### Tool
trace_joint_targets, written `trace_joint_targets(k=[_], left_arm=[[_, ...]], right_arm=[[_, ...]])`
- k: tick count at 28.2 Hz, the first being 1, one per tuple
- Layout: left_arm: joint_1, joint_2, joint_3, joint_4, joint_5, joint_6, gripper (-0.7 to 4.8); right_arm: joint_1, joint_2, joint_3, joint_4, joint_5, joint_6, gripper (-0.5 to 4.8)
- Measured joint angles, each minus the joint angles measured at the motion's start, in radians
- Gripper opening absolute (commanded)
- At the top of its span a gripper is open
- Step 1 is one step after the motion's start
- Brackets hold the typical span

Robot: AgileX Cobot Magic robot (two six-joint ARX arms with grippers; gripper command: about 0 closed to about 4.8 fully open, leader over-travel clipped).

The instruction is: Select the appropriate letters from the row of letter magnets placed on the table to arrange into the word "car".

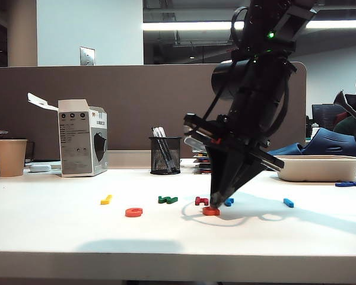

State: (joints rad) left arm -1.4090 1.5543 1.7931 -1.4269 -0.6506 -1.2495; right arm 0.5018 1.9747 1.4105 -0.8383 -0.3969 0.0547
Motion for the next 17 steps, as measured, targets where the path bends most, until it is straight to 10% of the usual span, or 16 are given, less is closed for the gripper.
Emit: trace_joint_targets(k=[17], left_arm=[[0.0, 0.0, 0.0, 0.0, 0.0, 0.0, -0.05]], right_arm=[[0.0, 0.011, -0.008, 0.029, -0.018, 0.016, -0.06]])
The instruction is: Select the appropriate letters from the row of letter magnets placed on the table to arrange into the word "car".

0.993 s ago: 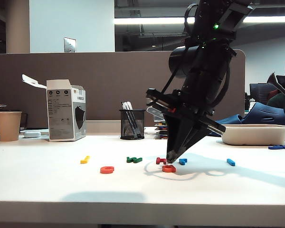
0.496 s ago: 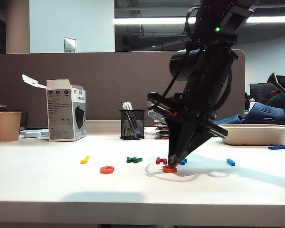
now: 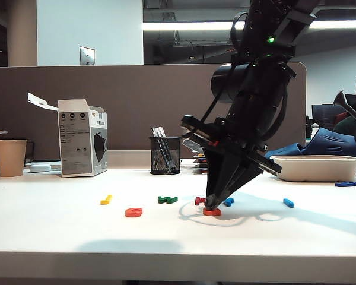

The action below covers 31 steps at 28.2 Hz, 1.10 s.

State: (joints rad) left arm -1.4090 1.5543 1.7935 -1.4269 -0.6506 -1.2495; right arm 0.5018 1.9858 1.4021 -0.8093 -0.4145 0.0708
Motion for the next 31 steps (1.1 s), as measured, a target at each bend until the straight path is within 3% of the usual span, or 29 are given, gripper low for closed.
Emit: trace_joint_targets(k=[13, 31], left_arm=[[0.0, 0.0, 0.0, 0.0, 0.0, 0.0, -0.05], [0.0, 0.0, 0.0, 0.0, 0.0, 0.0, -0.05]], right_arm=[[0.025, 0.019, 0.01, 0.021, -0.008, 0.016, -0.06], [0.07, 0.05, 0.009, 0.137, -0.077, 0.127, -0.06]])
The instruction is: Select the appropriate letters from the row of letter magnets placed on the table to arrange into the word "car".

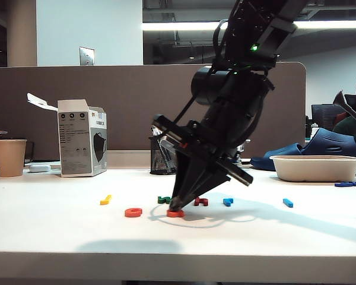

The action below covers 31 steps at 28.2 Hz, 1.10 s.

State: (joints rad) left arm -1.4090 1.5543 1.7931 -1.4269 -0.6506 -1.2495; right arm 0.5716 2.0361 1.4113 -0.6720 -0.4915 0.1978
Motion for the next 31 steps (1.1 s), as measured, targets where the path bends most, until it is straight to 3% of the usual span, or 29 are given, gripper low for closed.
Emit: trace_joint_targets(k=[13, 20, 31], left_arm=[[0.0, 0.0, 0.0, 0.0, 0.0, 0.0, -0.05], [0.0, 0.0, 0.0, 0.0, 0.0, 0.0, -0.05], [0.0, 0.0, 0.0, 0.0, 0.0, 0.0, -0.05]], right_arm=[[0.011, 0.002, 0.002, 0.018, -0.006, 0.019, -0.06], [0.014, 0.016, 0.06, -0.032, 0.029, 0.018, -0.06], [0.011, 0.019, 0.086, -0.076, 0.001, 0.015, -0.06]])
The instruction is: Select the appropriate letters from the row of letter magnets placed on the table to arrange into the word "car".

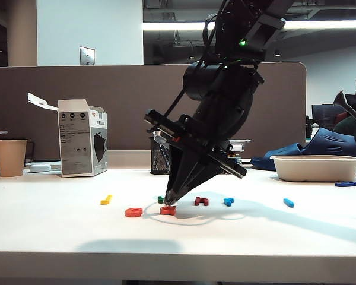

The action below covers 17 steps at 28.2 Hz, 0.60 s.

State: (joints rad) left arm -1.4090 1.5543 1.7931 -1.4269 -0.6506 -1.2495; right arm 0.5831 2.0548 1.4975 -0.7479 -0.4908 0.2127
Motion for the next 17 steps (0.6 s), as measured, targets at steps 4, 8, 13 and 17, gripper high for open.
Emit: trace_joint_targets(k=[4, 8, 13, 17], left_arm=[[0.0, 0.0, 0.0, 0.0, 0.0, 0.0, -0.05], [0.0, 0.0, 0.0, 0.0, 0.0, 0.0, -0.05], [0.0, 0.0, 0.0, 0.0, 0.0, 0.0, -0.05], [0.0, 0.0, 0.0, 0.0, 0.0, 0.0, -0.05]], right_arm=[[0.0, 0.0, 0.0, -0.005, 0.001, -0.002, -0.06], [0.0, 0.0, 0.0, -0.004, 0.001, -0.003, -0.06], [0.0, 0.0, 0.0, 0.015, 0.019, -0.004, -0.06], [0.0, 0.005, 0.0, 0.017, 0.02, -0.004, -0.06]])
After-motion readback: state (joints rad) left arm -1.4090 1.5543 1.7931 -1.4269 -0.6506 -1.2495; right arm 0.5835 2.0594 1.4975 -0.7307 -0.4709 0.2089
